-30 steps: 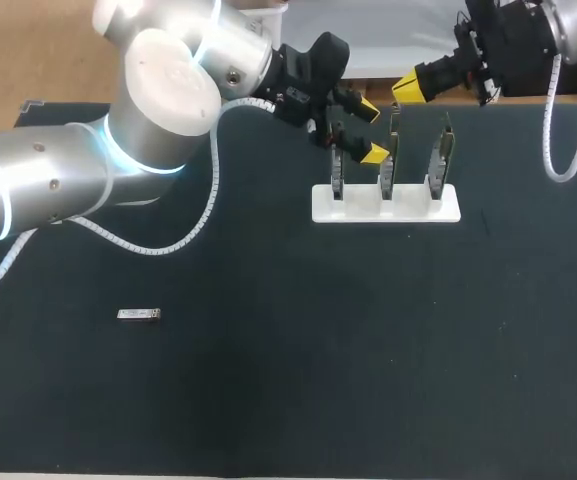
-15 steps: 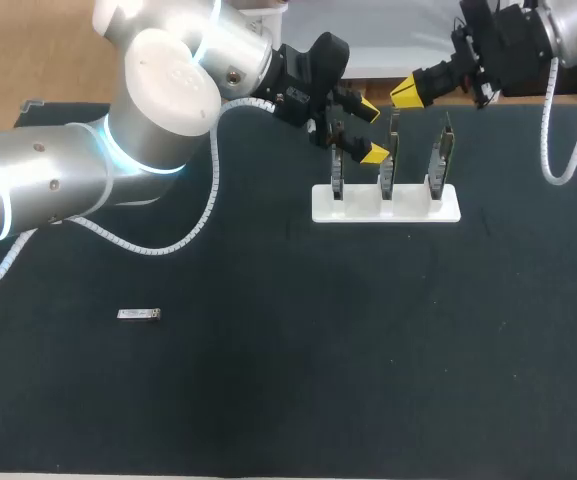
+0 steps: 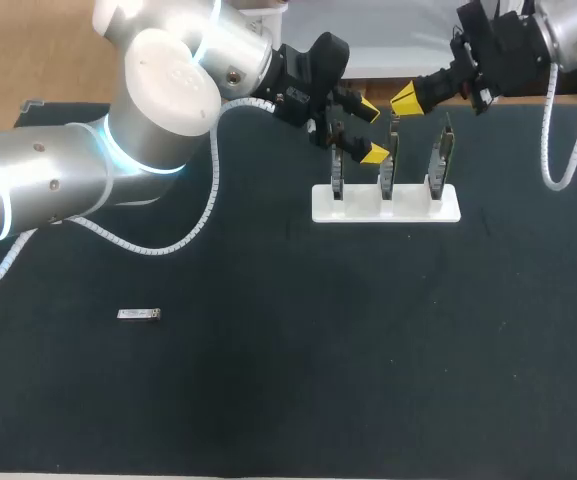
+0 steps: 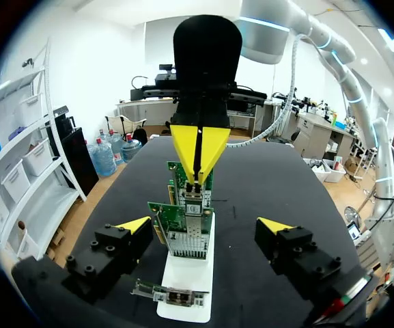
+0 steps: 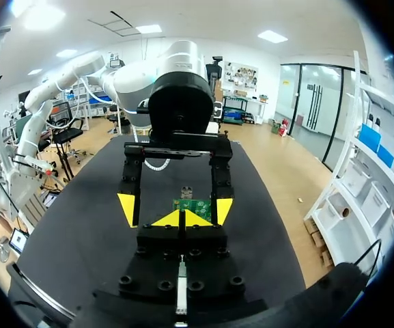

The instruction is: Pick up the optical module with the left hand, and insert it into the network port with the right hand.

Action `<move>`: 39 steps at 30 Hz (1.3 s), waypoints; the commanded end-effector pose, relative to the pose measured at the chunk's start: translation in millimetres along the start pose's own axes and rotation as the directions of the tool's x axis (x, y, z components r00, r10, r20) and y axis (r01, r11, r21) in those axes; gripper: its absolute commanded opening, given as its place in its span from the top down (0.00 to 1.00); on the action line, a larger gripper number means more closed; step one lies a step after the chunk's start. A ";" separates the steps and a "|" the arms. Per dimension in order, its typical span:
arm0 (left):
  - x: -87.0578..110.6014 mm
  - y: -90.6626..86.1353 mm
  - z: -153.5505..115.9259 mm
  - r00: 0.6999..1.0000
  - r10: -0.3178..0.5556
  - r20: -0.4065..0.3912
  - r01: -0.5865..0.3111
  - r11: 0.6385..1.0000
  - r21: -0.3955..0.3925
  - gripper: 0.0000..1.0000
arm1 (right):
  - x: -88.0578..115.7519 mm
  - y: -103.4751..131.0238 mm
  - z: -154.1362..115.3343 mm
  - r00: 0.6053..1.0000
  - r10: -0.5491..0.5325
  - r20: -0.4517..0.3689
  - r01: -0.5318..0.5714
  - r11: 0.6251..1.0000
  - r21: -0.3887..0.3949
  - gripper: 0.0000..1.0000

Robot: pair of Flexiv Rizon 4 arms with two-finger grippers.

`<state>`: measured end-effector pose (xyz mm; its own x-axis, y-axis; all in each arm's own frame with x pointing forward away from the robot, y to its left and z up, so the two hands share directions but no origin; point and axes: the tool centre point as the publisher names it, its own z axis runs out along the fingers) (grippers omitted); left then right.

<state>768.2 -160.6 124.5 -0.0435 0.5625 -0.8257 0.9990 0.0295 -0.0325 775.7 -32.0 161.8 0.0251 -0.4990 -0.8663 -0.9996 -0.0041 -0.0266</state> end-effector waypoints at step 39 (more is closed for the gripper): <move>-0.4 0.5 0.2 1.000 0.000 -0.003 0.000 1.000 0.000 0.00 | 23.5 5.3 15.0 0.997 0.067 -0.031 -0.068 0.996 -0.050 1.00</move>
<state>768.2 -160.6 124.5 -0.0435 0.5625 -0.8257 0.9990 0.0295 -0.0325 770.4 -30.6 141.5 -0.0403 -0.5249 -0.8502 -0.9984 -0.0126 0.0551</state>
